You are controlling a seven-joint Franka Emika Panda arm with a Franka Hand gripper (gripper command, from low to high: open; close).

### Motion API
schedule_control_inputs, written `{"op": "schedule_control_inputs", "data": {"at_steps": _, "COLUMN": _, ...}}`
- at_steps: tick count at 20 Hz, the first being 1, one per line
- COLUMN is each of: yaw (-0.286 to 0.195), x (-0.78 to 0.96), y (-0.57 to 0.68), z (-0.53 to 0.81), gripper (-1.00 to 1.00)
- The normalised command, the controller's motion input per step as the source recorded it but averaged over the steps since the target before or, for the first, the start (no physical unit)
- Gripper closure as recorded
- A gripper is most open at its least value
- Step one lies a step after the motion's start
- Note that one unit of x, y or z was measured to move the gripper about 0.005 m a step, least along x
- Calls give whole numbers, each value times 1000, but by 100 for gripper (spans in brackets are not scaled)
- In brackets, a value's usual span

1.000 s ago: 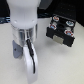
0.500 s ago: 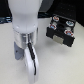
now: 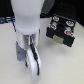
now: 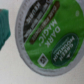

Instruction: Open the kcup holder, insert the kcup into the holder, and close the kcup holder

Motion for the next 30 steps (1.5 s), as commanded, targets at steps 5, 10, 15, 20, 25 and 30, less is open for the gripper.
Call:
{"op": "schedule_control_inputs", "data": {"at_steps": 5, "yaw": 0, "x": 18, "y": 82, "z": 116, "gripper": 100}}
{"op": "schedule_control_inputs", "data": {"at_steps": 10, "yaw": -14, "x": 29, "y": 277, "z": 542, "gripper": 100}}
{"op": "schedule_control_inputs", "data": {"at_steps": 15, "yaw": 0, "x": 3, "y": 478, "z": 763, "gripper": 100}}
{"op": "schedule_control_inputs", "data": {"at_steps": 20, "yaw": 52, "x": -17, "y": 553, "z": 774, "gripper": 100}}
{"op": "schedule_control_inputs", "data": {"at_steps": 25, "yaw": 65, "x": -88, "y": 582, "z": 611, "gripper": 100}}
{"op": "schedule_control_inputs", "data": {"at_steps": 30, "yaw": 60, "x": -202, "y": 613, "z": 419, "gripper": 100}}
